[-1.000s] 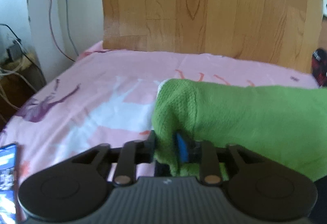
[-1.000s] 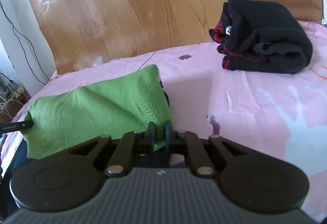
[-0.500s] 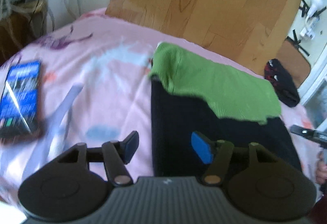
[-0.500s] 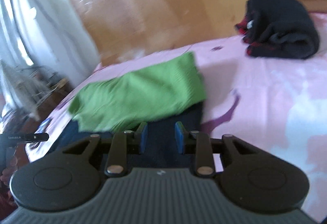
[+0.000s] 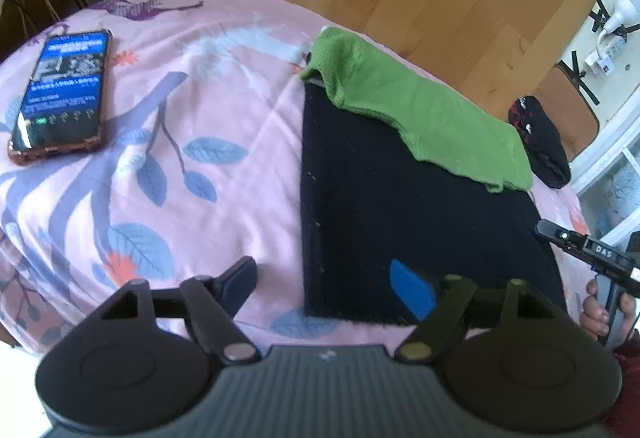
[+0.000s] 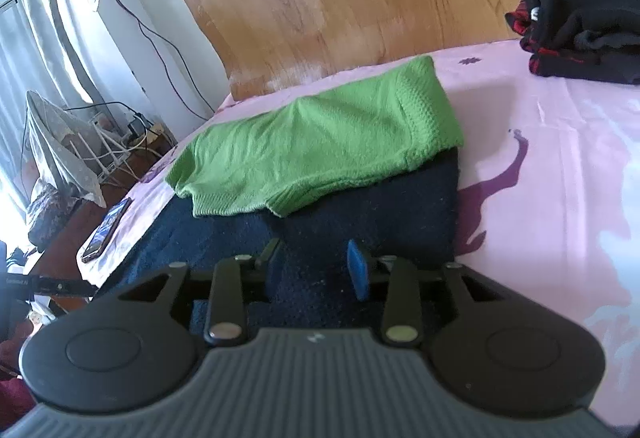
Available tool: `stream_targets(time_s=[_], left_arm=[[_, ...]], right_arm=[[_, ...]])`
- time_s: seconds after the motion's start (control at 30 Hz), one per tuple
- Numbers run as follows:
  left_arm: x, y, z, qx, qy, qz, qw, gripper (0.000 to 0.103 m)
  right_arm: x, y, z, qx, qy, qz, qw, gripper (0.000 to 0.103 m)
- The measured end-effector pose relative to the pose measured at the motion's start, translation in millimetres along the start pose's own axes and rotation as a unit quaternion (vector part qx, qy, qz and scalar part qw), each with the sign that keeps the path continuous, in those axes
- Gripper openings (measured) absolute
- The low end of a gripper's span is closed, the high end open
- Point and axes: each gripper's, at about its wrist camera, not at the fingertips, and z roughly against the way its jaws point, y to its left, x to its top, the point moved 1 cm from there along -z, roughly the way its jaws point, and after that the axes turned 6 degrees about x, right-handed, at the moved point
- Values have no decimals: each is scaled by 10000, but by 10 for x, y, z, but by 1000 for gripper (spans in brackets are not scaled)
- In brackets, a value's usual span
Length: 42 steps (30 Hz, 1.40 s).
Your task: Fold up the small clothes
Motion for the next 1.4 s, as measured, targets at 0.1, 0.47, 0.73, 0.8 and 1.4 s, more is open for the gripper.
stream_targets(time_s=[0.1, 0.47, 0.73, 0.8, 1.4], left_arm=[[8, -53, -23, -197, 112, 32, 9997, 62], [149, -69, -1, -533, 285, 137, 9981, 9], [312, -95, 15, -948, 94, 332, 9949, 9], [365, -83, -13, -1026, 69, 401, 9939, 9], [1600, 13, -719, -404, -684, 1532, 9850, 40]], right_arm=[[-46, -20, 27, -50, -12, -41, 10000, 40], [-194, -96, 515, -656, -61, -120, 9978, 40], [-577, 100, 688, -359, 714, -102, 9967, 22], [-651, 222, 605, -269, 726, 148, 9969, 11], [1130, -581, -420, -1204, -1282, -745, 9816, 48]])
